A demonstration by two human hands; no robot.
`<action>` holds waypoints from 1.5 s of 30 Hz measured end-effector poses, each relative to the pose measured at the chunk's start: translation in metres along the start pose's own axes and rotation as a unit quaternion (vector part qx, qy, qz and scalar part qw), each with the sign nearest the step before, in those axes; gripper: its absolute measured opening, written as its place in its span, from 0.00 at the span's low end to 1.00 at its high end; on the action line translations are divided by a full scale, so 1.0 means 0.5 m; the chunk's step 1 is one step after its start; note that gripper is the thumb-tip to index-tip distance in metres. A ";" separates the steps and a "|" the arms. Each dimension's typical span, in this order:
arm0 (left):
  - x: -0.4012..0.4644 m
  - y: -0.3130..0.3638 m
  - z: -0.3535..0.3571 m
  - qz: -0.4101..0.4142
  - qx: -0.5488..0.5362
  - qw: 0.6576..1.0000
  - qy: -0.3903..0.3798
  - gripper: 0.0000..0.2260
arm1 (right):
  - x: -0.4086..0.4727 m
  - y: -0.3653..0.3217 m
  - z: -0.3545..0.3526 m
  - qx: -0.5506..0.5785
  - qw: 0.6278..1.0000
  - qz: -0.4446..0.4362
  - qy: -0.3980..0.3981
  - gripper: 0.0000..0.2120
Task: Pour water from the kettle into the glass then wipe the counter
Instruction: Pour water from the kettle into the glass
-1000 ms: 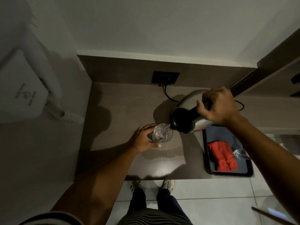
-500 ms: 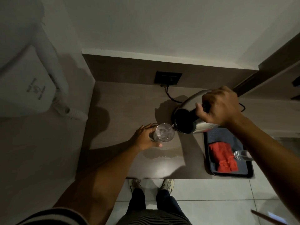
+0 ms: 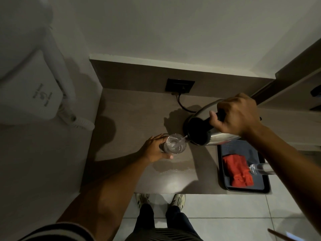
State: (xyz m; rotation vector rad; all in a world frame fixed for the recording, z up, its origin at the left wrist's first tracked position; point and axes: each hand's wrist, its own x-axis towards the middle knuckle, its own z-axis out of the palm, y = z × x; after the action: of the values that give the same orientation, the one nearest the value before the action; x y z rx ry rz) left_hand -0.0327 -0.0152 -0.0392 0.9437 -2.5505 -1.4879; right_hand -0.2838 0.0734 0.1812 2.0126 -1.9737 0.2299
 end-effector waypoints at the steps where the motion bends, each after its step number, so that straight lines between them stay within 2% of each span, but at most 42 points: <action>1: -0.001 0.000 0.000 0.000 -0.003 1.000 0.001 0.41 | 0.001 0.000 -0.003 -0.002 1.000 -0.002 0.002 0.22; 7: -0.002 0.000 0.002 0.013 -0.009 1.000 0.017 0.40 | 0.009 0.001 -0.020 -0.013 1.000 -0.007 0.002 0.24; 13: -0.001 0.002 0.002 -0.016 0.003 1.000 0.000 0.42 | 0.011 -0.003 -0.032 -0.020 1.000 -0.023 -0.005 0.25; 26: -0.004 0.007 0.001 -0.015 -0.002 1.000 0.010 0.41 | 0.012 -0.009 -0.031 -0.034 0.999 -0.026 -0.021 0.25; 29: -0.005 0.005 0.001 -0.016 -0.013 1.000 0.013 0.41 | 0.013 -0.002 -0.027 -0.015 1.000 -0.013 -0.013 0.24; 32: -0.006 0.004 0.002 -0.006 -0.029 0.999 0.022 0.39 | 0.005 0.011 -0.016 0.065 0.997 0.032 -0.026 0.23; 39: -0.004 0.010 -0.002 -0.011 -0.020 1.000 0.000 0.40 | -0.063 0.032 0.054 0.247 0.955 0.164 -0.008 0.21; 45: -0.006 0.008 0.000 -0.006 -0.015 1.000 0.016 0.40 | -0.110 0.064 0.095 0.398 0.857 0.317 0.082 0.17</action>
State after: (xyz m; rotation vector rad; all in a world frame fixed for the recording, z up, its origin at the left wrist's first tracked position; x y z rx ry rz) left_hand -0.0323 -0.0124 -0.0354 0.9736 -2.4974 -1.4982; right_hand -0.3225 0.1095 0.1221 1.4900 -2.6107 1.5271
